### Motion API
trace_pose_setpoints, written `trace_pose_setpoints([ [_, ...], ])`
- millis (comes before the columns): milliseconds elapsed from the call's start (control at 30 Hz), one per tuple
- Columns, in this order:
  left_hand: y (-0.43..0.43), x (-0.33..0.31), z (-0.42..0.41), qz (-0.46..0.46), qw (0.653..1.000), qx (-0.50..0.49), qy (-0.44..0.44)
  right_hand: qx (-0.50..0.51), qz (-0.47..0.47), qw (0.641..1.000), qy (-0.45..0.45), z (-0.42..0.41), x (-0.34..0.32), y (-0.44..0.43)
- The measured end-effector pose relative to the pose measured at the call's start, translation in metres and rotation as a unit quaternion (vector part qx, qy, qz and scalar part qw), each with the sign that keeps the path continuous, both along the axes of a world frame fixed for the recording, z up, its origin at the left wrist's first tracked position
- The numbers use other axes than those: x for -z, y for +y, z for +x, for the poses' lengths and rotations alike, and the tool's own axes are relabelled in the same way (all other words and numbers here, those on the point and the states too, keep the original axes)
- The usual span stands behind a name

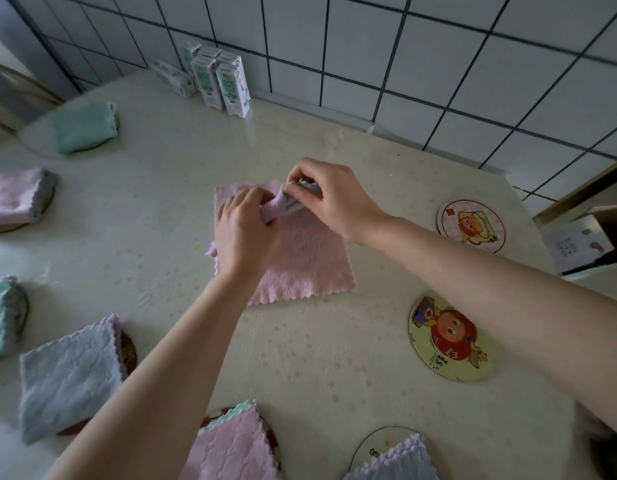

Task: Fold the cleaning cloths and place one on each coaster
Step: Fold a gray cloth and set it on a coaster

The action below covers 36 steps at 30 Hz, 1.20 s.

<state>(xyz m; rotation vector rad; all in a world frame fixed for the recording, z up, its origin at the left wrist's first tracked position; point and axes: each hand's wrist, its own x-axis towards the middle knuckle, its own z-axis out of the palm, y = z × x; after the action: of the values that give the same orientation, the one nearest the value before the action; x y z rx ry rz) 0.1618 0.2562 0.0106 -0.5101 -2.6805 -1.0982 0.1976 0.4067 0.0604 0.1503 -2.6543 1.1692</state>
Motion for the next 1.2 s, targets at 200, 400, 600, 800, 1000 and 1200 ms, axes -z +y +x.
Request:
trace_pose_setpoints([
  [200,-0.018,-0.03,0.02,-0.017,0.998,-0.02,0.049,-0.116,0.116,0.985,-0.061,0.028,-0.01,0.036],
  [400,-0.017,-0.045,0.059,-0.141,0.987,-0.048,0.057,-0.079,0.199,0.975,-0.057,0.052,0.009,0.095],
  [600,0.006,-0.051,0.091,-0.204,0.972,-0.064,0.098,-0.017,0.173,0.984,0.034,0.08,-0.011,0.13],
  [800,0.026,-0.026,0.166,-0.2,0.963,-0.039,0.176,-0.006,0.165,0.98,0.11,0.165,-0.004,0.158],
  [1000,0.021,0.055,0.271,-0.247,0.967,0.036,0.06,-0.083,0.21,0.974,0.019,0.276,0.079,0.18],
  [1200,0.023,0.086,0.326,-0.281,0.945,0.086,-0.141,-0.122,0.129,0.98,-0.086,0.344,0.129,0.174],
])
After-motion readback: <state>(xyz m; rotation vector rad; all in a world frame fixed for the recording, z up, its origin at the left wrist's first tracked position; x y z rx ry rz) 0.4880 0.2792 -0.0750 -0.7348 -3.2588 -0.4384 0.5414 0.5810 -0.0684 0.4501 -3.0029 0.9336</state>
